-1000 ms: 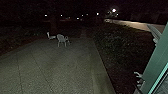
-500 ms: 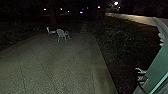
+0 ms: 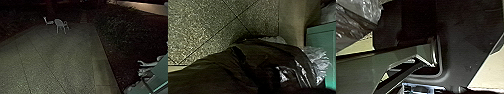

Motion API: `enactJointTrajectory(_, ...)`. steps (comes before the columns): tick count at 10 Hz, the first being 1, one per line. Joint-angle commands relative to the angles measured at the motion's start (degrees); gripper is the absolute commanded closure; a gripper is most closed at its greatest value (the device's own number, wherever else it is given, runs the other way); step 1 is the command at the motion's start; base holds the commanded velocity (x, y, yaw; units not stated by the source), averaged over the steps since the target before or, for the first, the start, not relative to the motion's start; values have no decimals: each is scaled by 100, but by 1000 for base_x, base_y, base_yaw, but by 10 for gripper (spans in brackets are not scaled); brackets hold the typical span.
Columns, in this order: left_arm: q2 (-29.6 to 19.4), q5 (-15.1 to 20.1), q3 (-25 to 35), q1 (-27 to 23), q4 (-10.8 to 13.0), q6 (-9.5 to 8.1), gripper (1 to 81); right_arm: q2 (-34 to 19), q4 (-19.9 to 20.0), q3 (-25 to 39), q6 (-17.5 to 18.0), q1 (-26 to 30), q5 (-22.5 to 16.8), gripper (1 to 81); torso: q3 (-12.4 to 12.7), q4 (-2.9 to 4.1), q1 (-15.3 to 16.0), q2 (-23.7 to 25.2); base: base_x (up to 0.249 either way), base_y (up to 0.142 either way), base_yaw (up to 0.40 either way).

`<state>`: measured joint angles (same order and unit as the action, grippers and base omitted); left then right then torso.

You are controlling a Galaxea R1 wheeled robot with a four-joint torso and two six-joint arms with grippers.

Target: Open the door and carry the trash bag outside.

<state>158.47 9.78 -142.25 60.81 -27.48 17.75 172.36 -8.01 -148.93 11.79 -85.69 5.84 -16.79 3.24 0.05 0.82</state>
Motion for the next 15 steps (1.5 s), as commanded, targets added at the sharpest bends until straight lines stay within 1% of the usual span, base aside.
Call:
enactJointTrajectory(1, -490, 1262, -12, -1266, -618, -8, 811, 64, -60, 102, -27, 56, -364, 10, 2, 0, 0, 0, 0, 0, 0)
enactJointTrajectory(2, -474, 1402, -117, -1539, -705, -8, 811, 64, -60, 94, -27, 38, -364, 10, 4, 0, 2, -2, 0, 0, 0)
enactJointTrajectory(3, -430, 1639, -301, -1821, -750, -17, 811, 72, -60, 102, -27, 38, -364, 10, 13, 0, 2, -2, 0, 0, 0)
enactJointTrajectory(5, -403, 1965, -688, -2339, -881, -26, 811, 73, -60, 111, -27, 21, -364, 10, 9, 0, 2, -2, 0, 0, 0)
enactJointTrajectory(6, -429, 2195, -831, -2542, -944, -26, 811, 73, -60, 102, -27, 20, -364, 10, 9, 0, 5, -5, 0, 0, 0)
enactJointTrajectory(7, -456, 2327, -901, -2665, -970, -17, 811, 64, -60, 102, -27, 20, -364, 10, 6, 0, 5, -5, 0, 0, 0)
enactJointTrajectory(8, -482, 2336, -910, -2701, -1005, -17, 811, 64, -60, 94, -27, 20, -364, 10, 6, 0, 5, -5, 0, 0, 0)
enactJointTrajectory(9, -482, 2336, -910, -2701, -1040, -17, 10, 55, -52, 94, -27, 12, -364, 10, 4, 0, 5, -5, 0, 0, 0)
enactJointTrajectory(11, -464, 2327, -910, -2605, -1040, -17, 10, 55, -52, 94, -27, 12, -364, 10, 4, 0, 6, -5, 0, 0, 0)
enactJointTrajectory(12, -439, 2327, -910, -2413, -1023, 0, 10, 55, -52, 94, -19, 12, -364, 10, 4, 0, 6, -7, 0, 0, 0)
enactJointTrajectory(13, -333, 2327, -910, -2088, -979, 18, 10, 73, -43, 94, -19, 3, -355, 10, 355, 0, 6, -7, 0, 0, 0)
enactJointTrajectory(14, -202, 2292, -918, -1665, -936, 87, 10, 90, -43, 94, -19, 3, -355, 10, 579, 0, 6, -7, 0, 0, 0)
enactJointTrajectory(15, -95, 2222, -945, -1262, -847, 229, 10, 108, -52, 94, -19, 12, -355, 10, 651, 0, 9, -7, 0, 0, 0)
